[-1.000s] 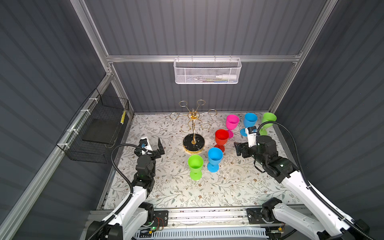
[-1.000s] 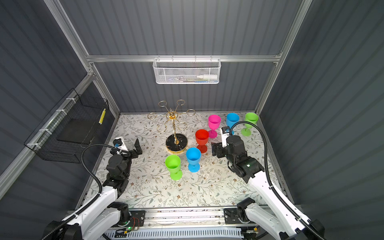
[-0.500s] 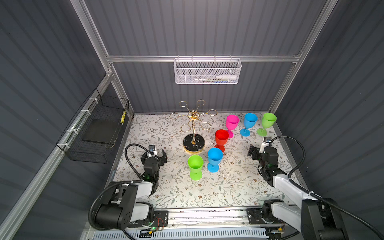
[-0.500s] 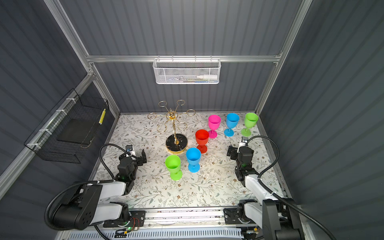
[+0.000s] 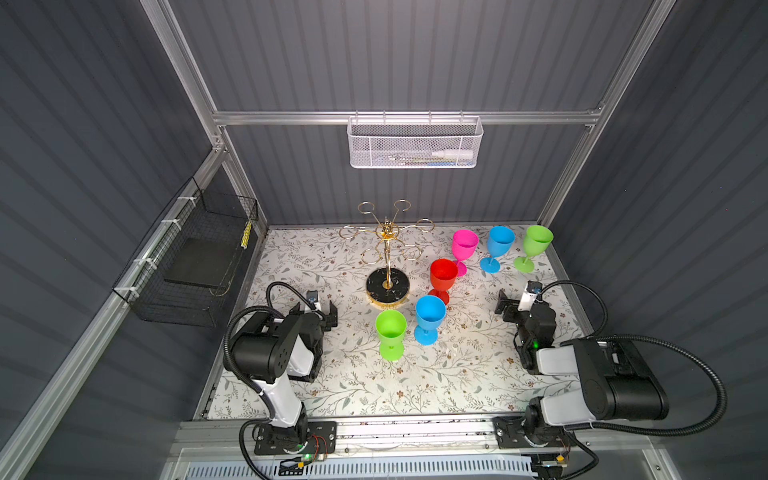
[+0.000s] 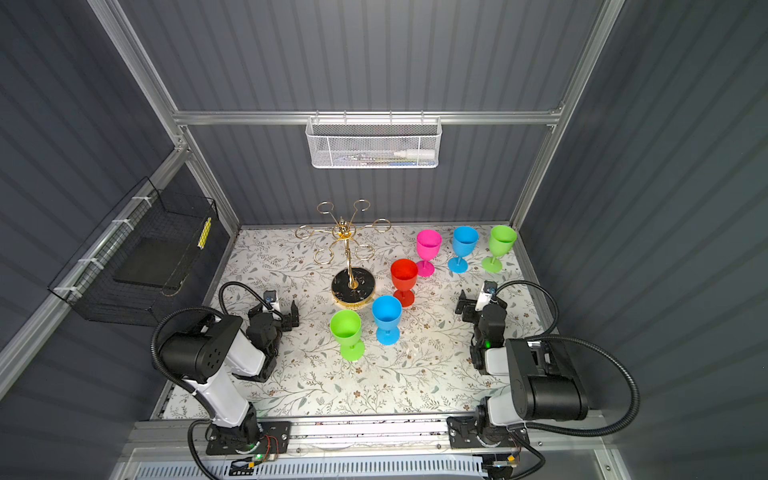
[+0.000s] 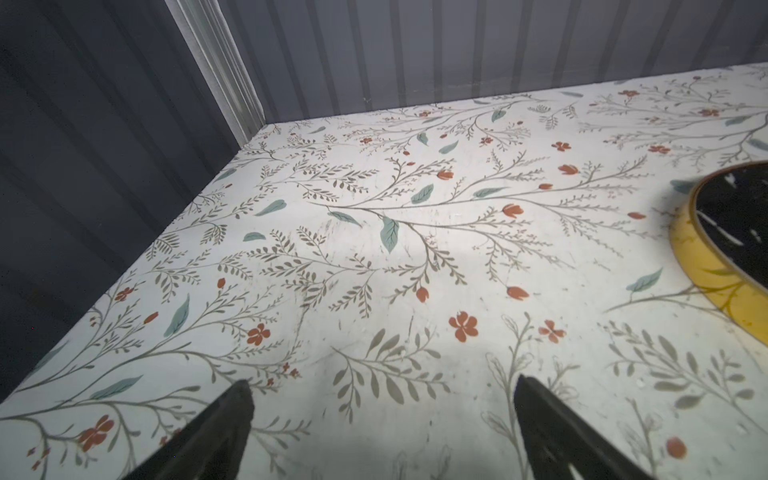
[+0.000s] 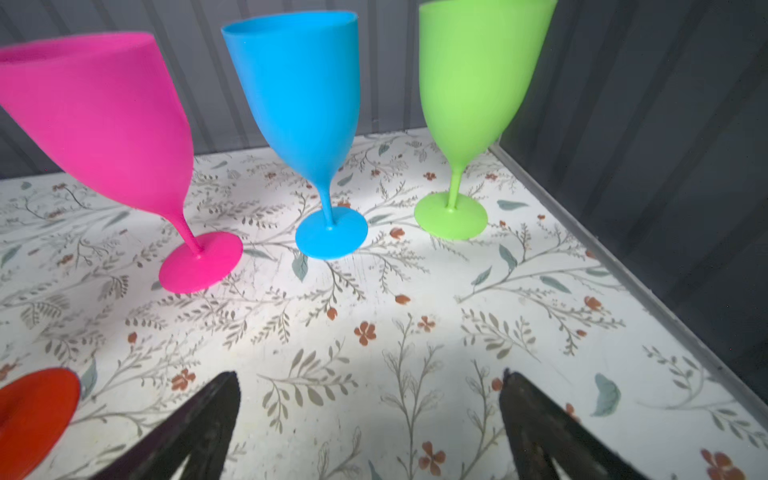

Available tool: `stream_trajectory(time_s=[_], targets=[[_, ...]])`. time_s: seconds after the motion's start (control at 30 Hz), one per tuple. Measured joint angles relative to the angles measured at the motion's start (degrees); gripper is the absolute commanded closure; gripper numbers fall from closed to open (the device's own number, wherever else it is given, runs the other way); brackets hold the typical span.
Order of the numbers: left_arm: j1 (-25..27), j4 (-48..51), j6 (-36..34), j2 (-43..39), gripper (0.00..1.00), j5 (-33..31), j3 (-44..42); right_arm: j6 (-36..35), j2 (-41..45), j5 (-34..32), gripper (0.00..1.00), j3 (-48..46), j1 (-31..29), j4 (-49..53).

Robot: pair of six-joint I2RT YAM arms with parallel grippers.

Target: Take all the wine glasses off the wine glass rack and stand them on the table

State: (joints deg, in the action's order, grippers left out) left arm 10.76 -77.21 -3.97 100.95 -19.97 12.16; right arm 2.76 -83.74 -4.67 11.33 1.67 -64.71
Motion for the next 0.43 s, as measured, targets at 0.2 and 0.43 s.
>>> stream_trajectory(time_s=[0.2,0.43], targets=[[0.0,-0.1,-0.2,-0.3,0.0,-0.3,2.2,-0.3,0.0,-2.4,0.01,2.6,-1.2,1.5],[0.0,-0.1,-0.1,-0.3,0.0,-1.7,2.2,-0.3,0.0,-3.7,0.01,4.5,-1.5,4.2]])
